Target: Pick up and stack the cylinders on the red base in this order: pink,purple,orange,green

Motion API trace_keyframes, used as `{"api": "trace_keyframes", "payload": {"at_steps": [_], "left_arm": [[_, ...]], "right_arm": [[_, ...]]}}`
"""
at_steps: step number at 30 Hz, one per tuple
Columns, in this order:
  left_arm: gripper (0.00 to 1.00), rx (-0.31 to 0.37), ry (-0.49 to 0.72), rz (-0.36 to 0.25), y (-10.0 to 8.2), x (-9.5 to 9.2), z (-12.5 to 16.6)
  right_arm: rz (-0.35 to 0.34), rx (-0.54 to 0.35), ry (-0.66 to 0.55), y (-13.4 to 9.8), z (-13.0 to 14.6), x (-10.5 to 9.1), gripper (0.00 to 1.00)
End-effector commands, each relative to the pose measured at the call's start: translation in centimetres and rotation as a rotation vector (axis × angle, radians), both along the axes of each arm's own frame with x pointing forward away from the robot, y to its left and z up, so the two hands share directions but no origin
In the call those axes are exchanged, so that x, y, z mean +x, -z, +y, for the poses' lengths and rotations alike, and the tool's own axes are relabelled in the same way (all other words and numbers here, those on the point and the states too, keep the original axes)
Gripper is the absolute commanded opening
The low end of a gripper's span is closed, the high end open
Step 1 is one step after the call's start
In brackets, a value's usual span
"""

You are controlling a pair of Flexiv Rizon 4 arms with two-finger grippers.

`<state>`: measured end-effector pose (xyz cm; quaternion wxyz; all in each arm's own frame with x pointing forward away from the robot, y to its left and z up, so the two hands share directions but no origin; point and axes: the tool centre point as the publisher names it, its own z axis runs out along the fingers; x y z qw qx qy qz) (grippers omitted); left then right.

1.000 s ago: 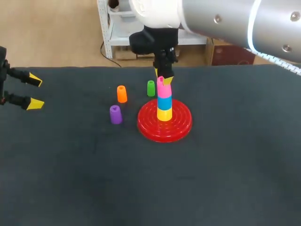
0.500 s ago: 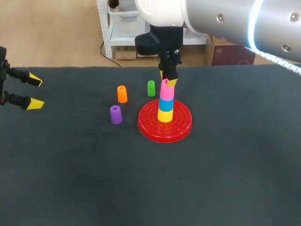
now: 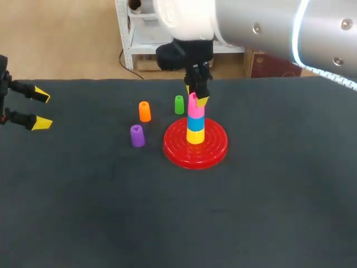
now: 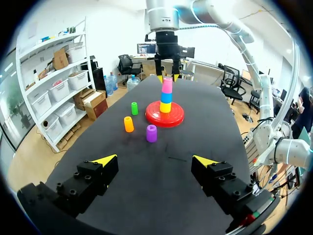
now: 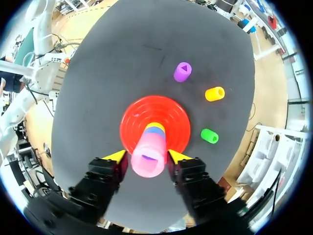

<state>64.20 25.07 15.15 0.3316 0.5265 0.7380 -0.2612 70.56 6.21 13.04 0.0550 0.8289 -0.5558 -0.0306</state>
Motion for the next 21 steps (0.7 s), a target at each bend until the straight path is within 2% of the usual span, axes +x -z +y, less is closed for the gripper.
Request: {"api": "trace_keyframes", "payload": {"at_steps": [1,7,12,15,21], "left_arm": [[1.00,-0.002,0.001,-0.003,0.1,0.0,0.1],[1.00,-0.002,0.001,-0.003,0.1,0.0,0.1],[1.00,-0.002,0.001,-0.003,0.1,0.0,0.1],[1.00,-0.002,0.001,-0.003,0.1,0.0,0.1],[1.00,-0.002,0.001,-0.003,0.1,0.0,0.1]], "right_arm": [[-0.100,0.029,-0.027,-0.5,-0.1,-1.7,1.00],[-0.135,0.033,-0.055,-1.8,2.6,-2.1,1.00],[-0.121,0.055,-0.029,-2.0,5.6,-1.3,1.00],[-0.120,0.051,-0.031,-1.4,8.0,-0.7,1.00],[-0.048,0.115,0.007,0.7,12.6,1.0,1.00]]}}
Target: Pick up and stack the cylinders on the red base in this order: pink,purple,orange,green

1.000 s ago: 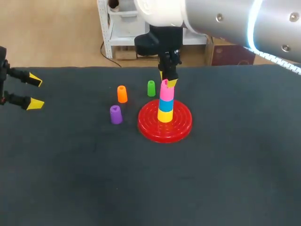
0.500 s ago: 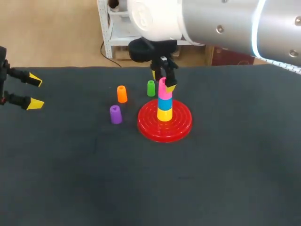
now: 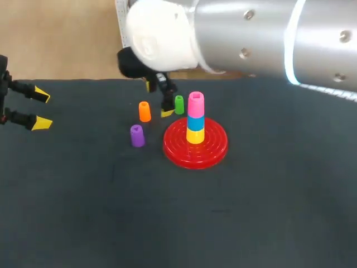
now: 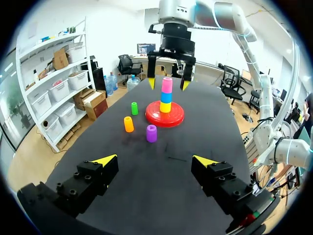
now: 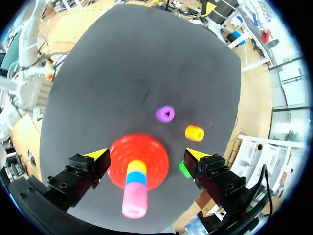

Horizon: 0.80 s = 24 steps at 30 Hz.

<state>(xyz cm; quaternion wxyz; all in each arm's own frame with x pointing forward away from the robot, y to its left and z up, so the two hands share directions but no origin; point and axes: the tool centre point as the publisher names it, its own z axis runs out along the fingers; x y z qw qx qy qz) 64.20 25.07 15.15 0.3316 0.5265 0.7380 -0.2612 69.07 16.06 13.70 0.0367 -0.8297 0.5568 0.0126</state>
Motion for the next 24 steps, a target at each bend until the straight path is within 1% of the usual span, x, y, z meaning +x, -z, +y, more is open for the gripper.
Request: {"api": "trace_keyframes", "payload": {"at_steps": [1,6,11,13,17,24], "left_arm": [[1.00,-0.002,0.001,-0.003,0.1,0.0,0.1],[1.00,-0.002,0.001,-0.003,0.1,0.0,0.1],[1.00,-0.002,0.001,-0.003,0.1,0.0,0.1],[1.00,-0.002,0.001,-0.003,0.1,0.0,0.1],[1.00,-0.002,0.001,-0.003,0.1,0.0,0.1],[1.00,-0.002,0.001,-0.003,0.1,0.0,0.1]], "right_arm": [[0.099,-0.009,0.003,1.7,3.5,2.7,1.00],[0.150,-0.017,0.017,3.3,7.1,3.2,1.00],[0.165,-0.062,0.011,5.0,9.1,2.9,1.00],[0.168,-0.077,0.016,5.5,9.2,2.7,1.00],[0.166,-0.094,0.038,6.4,8.5,2.0,1.00],[0.157,-0.074,0.089,7.6,6.7,1.1,1.00]]}}
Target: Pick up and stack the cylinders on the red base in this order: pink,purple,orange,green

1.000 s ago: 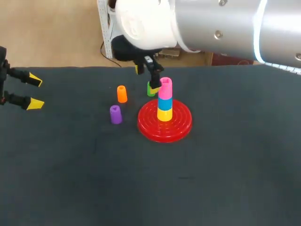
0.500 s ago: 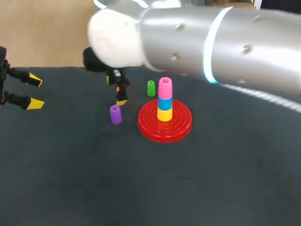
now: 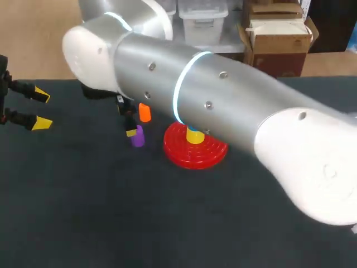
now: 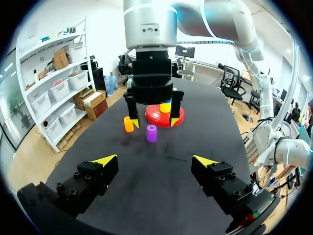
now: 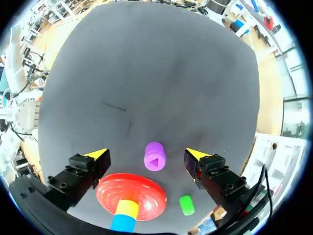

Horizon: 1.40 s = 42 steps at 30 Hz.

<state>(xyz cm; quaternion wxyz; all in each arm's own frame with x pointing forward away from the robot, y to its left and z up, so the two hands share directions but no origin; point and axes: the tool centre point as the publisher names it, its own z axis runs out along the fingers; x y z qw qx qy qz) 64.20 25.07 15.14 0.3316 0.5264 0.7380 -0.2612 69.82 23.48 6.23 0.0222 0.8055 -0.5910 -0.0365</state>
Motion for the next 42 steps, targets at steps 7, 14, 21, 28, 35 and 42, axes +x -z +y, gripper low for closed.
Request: {"api": "trace_keyframes", "payload": {"at_steps": [7,14,21,28,35,42], "left_arm": [[1.00,-0.002,0.001,-0.003,0.1,0.0,0.1],[1.00,-0.002,0.001,-0.003,0.1,0.0,0.1],[1.00,-0.002,0.001,-0.003,0.1,0.0,0.1],[1.00,-0.002,0.001,-0.003,0.1,0.0,0.1],[1.00,-0.002,0.001,-0.003,0.1,0.0,0.1],[1.00,-0.002,0.001,-0.003,0.1,0.0,0.1]], "right_arm": [[0.014,0.001,0.039,1.1,-1.4,-0.6,1.00],[-0.003,-0.002,0.057,1.9,-1.1,0.0,1.00],[-0.005,-0.006,0.081,2.4,-1.6,1.0,1.00],[-0.008,-0.011,0.092,3.2,-1.9,1.1,0.98],[-0.023,0.017,0.110,3.8,-1.9,1.3,0.74],[-0.031,0.013,0.118,4.2,-2.0,1.3,0.31]]}}
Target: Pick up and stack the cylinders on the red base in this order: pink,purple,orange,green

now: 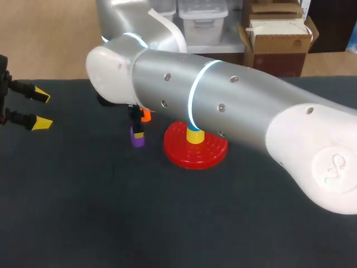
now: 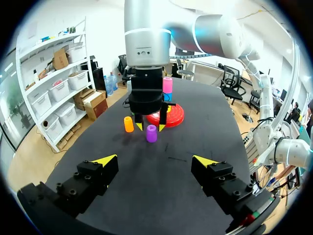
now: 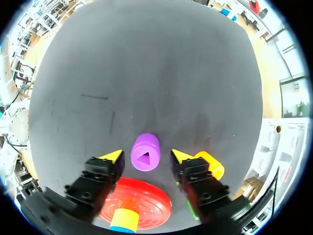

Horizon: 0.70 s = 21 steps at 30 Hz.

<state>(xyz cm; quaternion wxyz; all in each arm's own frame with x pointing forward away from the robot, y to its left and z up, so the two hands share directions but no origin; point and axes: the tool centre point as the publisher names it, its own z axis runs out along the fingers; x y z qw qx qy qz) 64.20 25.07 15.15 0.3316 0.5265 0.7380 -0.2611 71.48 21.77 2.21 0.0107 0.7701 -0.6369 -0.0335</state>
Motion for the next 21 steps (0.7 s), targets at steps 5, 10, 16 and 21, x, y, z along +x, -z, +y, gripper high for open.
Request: {"api": "trace_keyframes", "payload": {"at_steps": [5,10,16,21], "left_arm": [[1.00,-0.002,0.001,-0.003,0.1,0.0,0.1],[1.00,-0.002,0.001,-0.003,0.1,0.0,0.1],[1.00,-0.002,0.001,-0.003,0.1,0.0,0.1],[1.00,-0.002,0.001,-0.003,0.1,0.0,0.1]], "right_arm": [[-0.044,0.004,-0.007,-0.8,-0.3,-0.8,0.00],[-0.078,0.016,-0.024,-5.0,-0.5,-1.5,0.00],[-0.095,0.027,0.005,-10.7,-2.6,-2.2,0.00],[-0.110,0.032,0.067,-14.6,-5.4,-2.4,0.00]]}}
